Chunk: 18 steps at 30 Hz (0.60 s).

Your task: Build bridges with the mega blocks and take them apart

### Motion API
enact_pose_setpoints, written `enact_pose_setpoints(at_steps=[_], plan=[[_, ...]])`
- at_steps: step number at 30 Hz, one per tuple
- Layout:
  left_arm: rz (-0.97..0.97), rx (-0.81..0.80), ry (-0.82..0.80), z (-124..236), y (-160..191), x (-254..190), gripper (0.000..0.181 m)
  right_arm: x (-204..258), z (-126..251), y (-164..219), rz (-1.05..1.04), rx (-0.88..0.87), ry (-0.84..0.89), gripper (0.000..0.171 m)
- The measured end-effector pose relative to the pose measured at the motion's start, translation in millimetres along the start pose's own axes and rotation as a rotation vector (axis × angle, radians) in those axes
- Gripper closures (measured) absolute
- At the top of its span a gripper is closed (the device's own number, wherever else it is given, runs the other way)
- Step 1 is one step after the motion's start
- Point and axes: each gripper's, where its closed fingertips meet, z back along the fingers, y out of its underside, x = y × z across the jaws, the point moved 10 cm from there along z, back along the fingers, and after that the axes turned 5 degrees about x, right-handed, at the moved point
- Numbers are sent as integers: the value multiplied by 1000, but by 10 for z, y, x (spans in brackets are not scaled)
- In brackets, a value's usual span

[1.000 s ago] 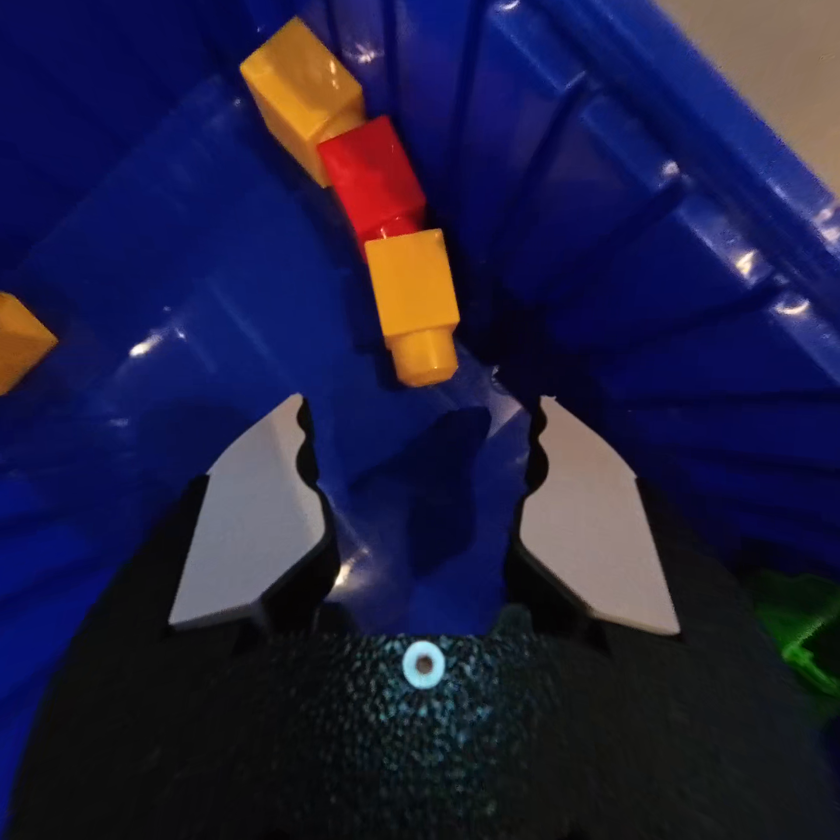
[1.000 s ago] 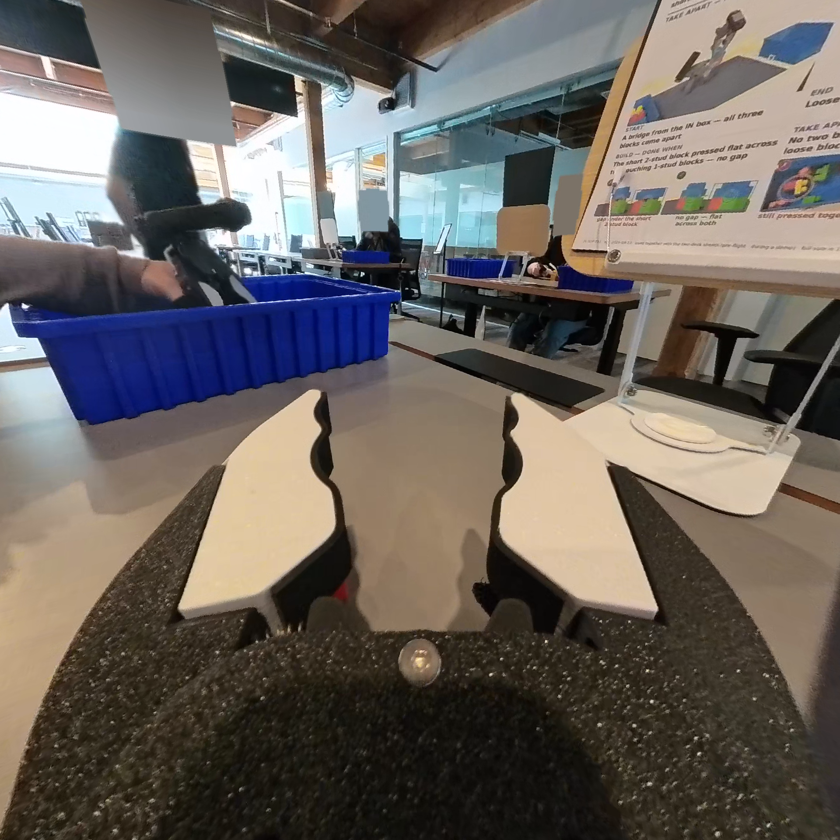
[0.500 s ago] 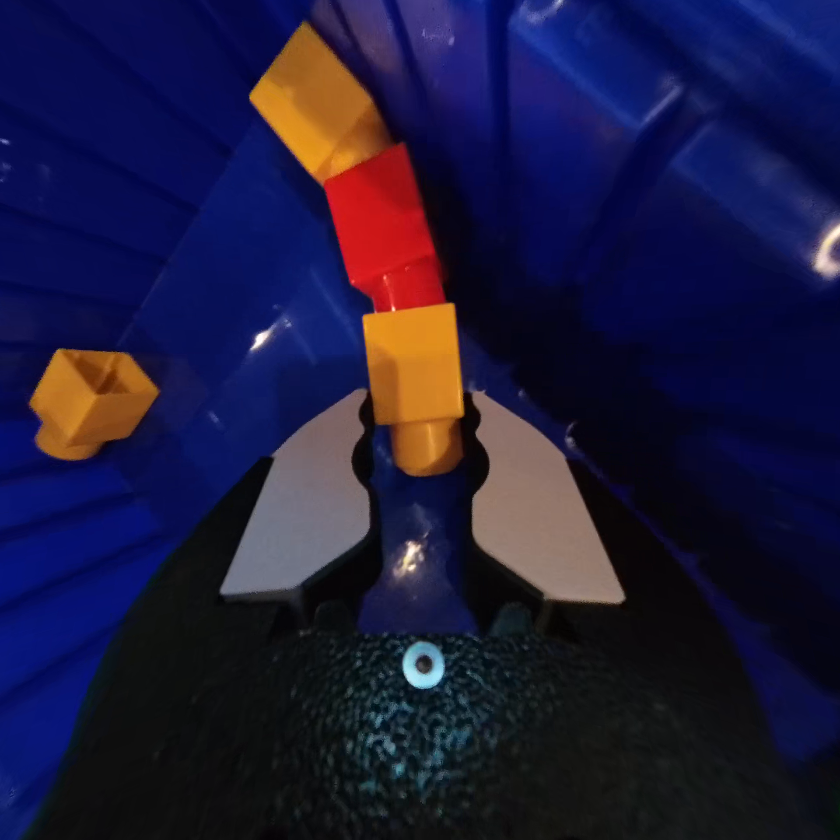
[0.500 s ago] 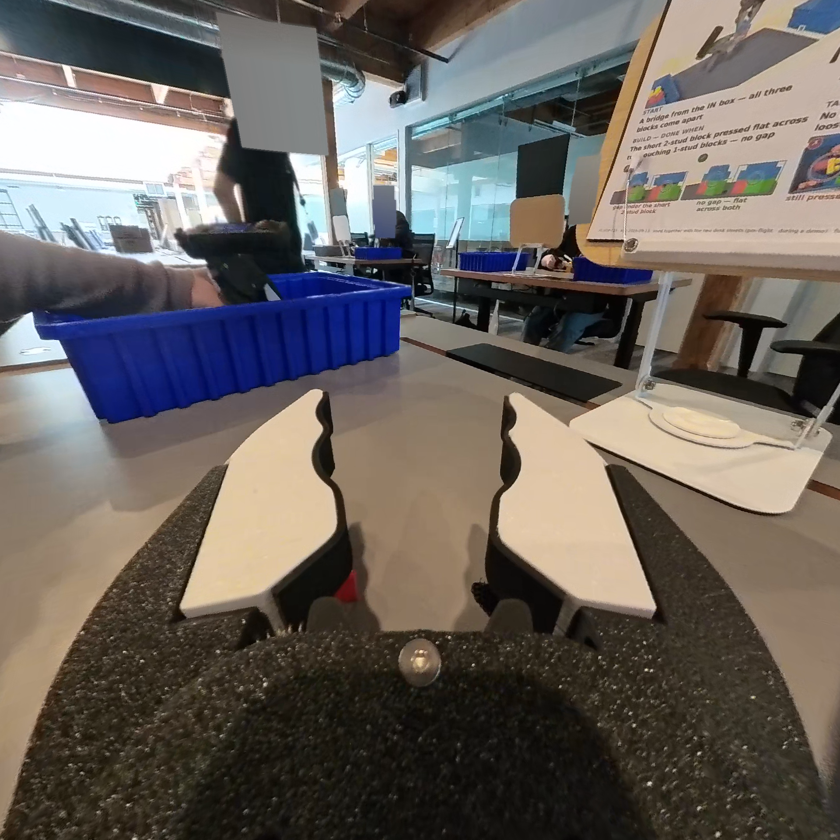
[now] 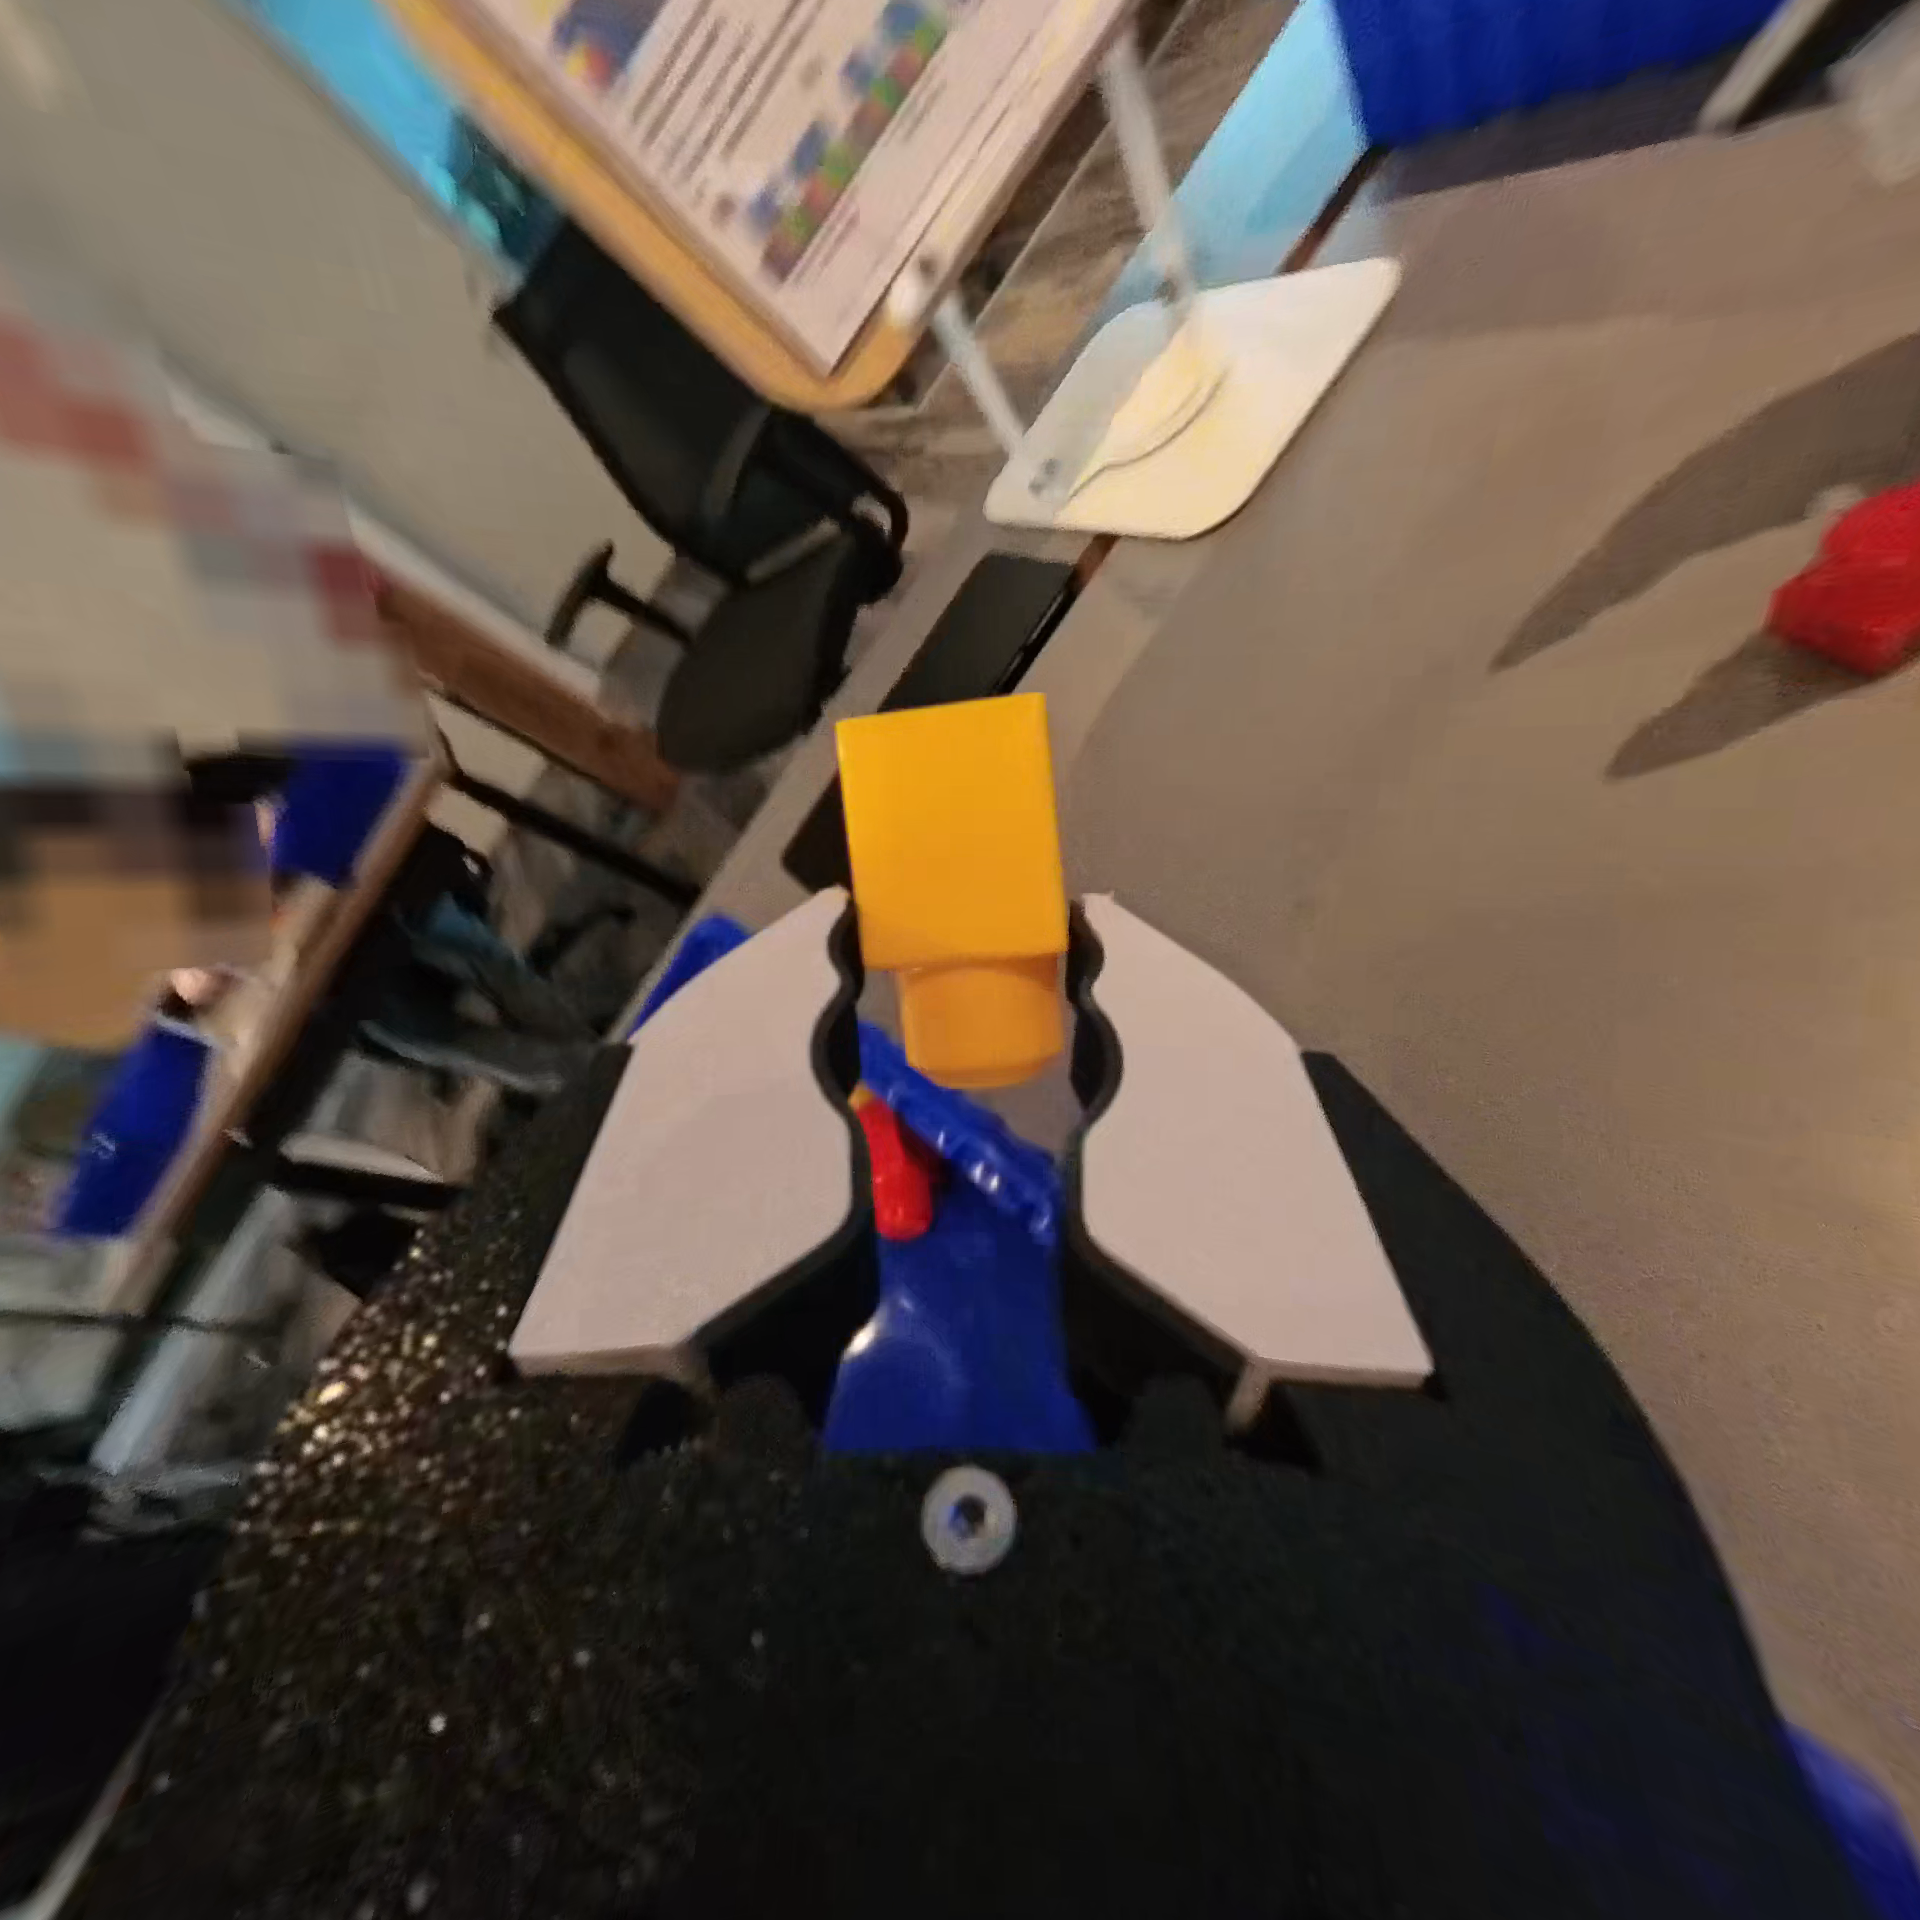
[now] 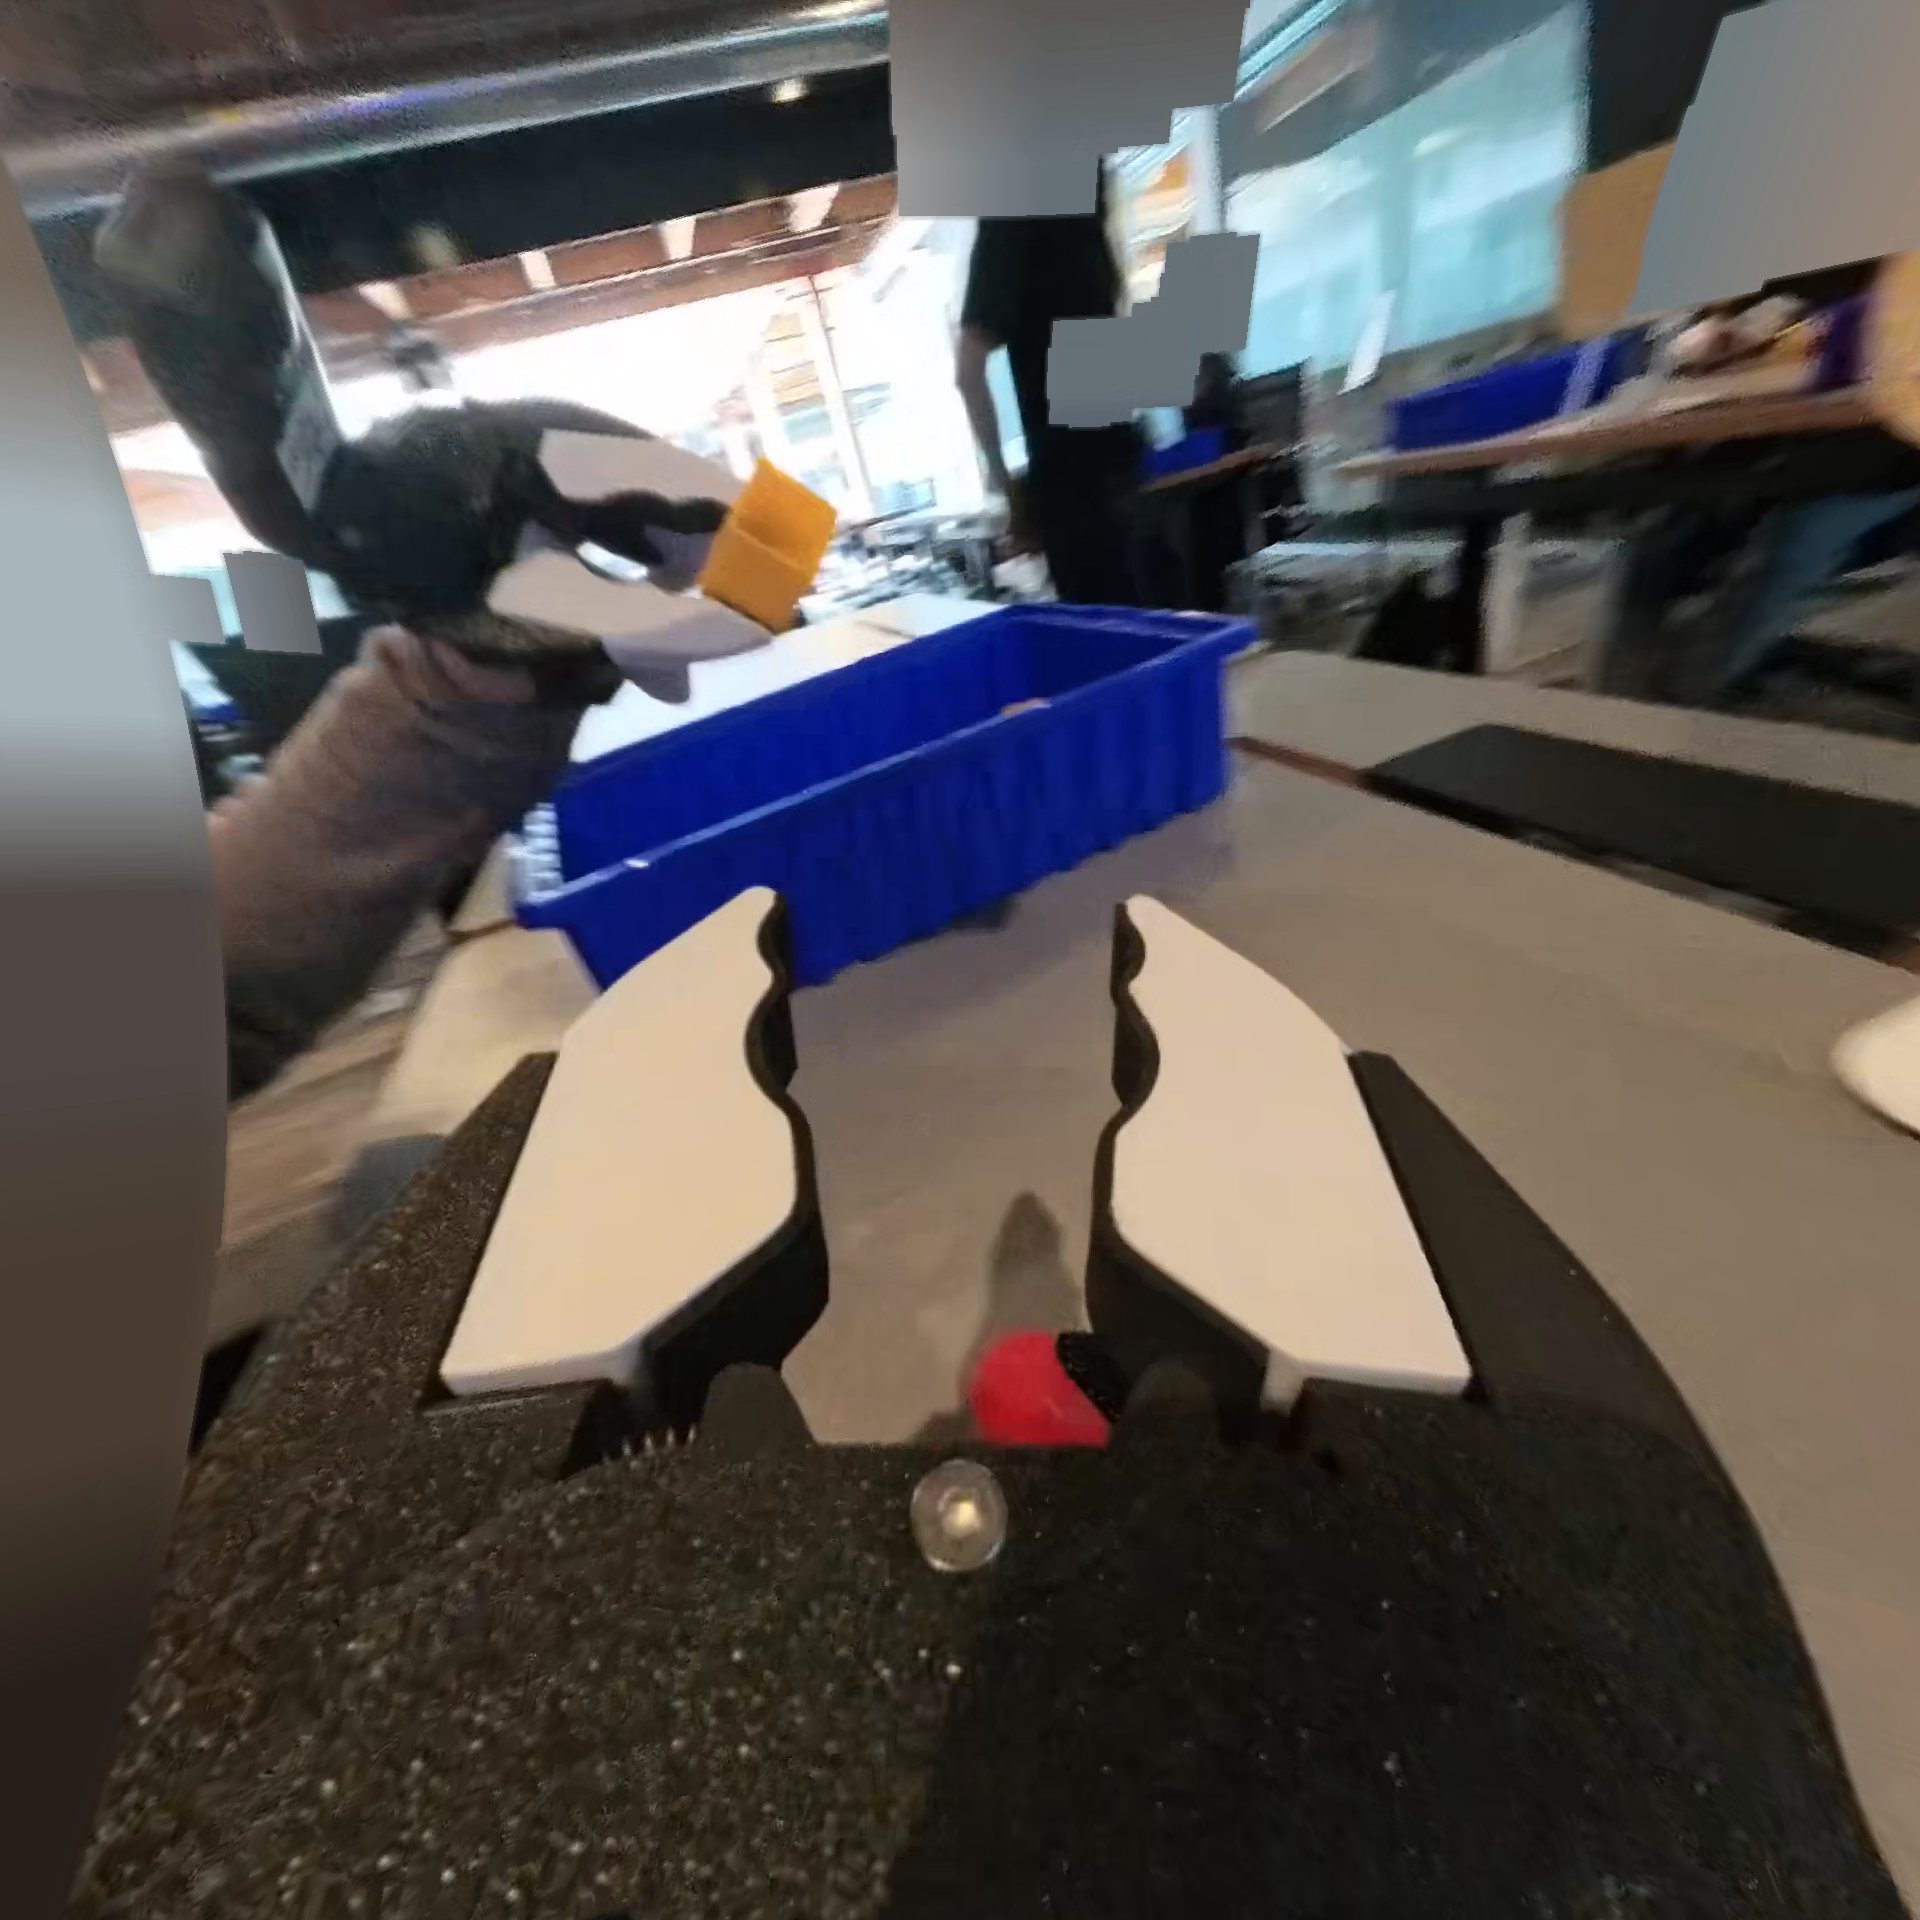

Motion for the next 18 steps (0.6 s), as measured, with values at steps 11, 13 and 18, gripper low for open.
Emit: enact_pose_setpoints(at_steps=[11,13,18], plan=[[-430,-101,-46,-217,-591,-974,144,178,-567,-495,-108,251,-217,99],[-429,-136,-18,-211,-626,-1023,144,176,-590,-464,-174,277,-286,101],[-397,-160,-20,-263,-694,-1104,144,164,-569,-435,-156,361,-349,134]])
